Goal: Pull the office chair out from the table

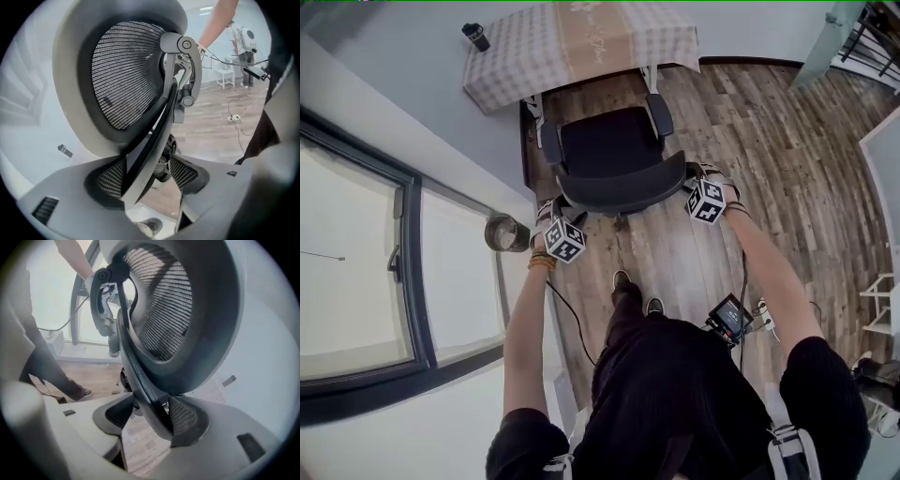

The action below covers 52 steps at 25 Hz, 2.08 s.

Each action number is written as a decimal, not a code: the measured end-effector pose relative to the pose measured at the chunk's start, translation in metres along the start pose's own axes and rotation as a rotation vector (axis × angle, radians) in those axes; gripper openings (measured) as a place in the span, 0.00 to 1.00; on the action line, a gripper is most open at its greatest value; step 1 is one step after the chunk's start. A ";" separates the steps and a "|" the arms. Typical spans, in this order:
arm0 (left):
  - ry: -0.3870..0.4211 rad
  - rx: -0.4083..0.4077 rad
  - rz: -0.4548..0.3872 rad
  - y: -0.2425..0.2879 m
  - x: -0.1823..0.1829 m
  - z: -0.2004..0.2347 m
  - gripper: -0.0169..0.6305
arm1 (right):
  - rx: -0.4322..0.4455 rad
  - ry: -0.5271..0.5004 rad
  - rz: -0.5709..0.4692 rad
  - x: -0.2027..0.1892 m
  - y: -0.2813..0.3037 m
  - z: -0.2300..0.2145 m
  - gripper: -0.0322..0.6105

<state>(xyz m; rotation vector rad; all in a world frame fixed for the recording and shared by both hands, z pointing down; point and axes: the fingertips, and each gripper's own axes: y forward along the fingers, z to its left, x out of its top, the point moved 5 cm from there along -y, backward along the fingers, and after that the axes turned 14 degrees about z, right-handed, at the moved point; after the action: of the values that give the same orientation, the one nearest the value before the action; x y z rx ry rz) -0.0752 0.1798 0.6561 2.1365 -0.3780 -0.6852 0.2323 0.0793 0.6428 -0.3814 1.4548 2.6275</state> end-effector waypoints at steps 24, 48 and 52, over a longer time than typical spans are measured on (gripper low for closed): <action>-0.626 0.355 -0.530 -0.237 0.022 0.014 0.33 | -0.176 0.590 -0.741 0.059 -0.236 0.012 0.38; -0.788 0.394 -0.721 -0.282 0.102 -0.042 0.05 | -0.181 0.871 -0.886 0.128 -0.286 0.086 0.06; -0.769 0.388 -0.722 -0.275 0.108 -0.044 0.05 | -0.191 0.872 -0.896 0.128 -0.285 0.081 0.06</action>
<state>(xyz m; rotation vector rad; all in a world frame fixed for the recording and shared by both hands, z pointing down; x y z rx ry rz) 0.0460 0.3212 0.4217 2.2855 -0.1187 -2.0039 0.1587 0.2970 0.4165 -1.8440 0.7823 1.8614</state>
